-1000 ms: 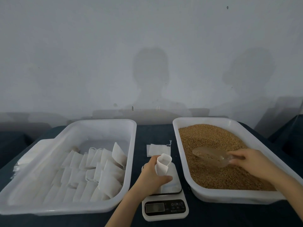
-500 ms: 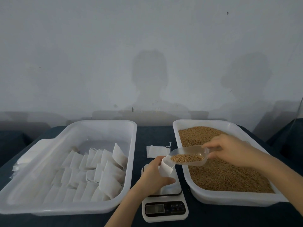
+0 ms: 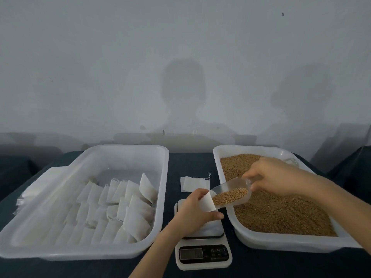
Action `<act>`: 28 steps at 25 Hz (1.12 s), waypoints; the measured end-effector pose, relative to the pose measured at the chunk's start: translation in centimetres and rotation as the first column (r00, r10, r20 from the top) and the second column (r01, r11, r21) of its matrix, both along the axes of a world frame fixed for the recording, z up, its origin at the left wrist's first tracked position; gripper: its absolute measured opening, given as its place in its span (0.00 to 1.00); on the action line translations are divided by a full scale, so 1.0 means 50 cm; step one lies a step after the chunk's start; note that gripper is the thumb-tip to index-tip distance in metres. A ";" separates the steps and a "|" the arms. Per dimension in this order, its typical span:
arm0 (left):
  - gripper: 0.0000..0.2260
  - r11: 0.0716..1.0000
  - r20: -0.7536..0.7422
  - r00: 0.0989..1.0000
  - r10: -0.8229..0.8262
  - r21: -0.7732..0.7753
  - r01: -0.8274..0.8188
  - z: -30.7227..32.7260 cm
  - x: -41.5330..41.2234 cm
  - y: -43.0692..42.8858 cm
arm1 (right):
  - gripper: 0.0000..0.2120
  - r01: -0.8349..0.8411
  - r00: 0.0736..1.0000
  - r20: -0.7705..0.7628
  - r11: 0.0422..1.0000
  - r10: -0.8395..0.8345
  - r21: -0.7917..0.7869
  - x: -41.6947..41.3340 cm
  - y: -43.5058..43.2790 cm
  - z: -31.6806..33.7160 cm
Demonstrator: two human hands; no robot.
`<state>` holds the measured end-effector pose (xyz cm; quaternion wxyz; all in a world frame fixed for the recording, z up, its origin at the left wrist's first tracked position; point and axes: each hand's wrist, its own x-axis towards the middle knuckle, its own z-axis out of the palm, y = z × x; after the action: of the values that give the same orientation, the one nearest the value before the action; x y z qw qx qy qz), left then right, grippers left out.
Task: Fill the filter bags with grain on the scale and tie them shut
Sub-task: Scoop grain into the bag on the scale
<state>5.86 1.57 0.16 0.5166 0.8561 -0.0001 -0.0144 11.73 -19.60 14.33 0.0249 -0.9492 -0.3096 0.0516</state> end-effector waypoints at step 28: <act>0.21 0.919 0.080 0.940 0.332 -0.254 -0.303 -0.012 -0.007 -0.018 | 0.10 -0.044 0.711 0.670 0.964 0.215 -0.263 -0.090 0.113 0.102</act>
<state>5.50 0.68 -0.44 0.6098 0.7759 0.1058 0.1219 7.23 -13.96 19.42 -0.2052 -0.8715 -0.3542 -0.2701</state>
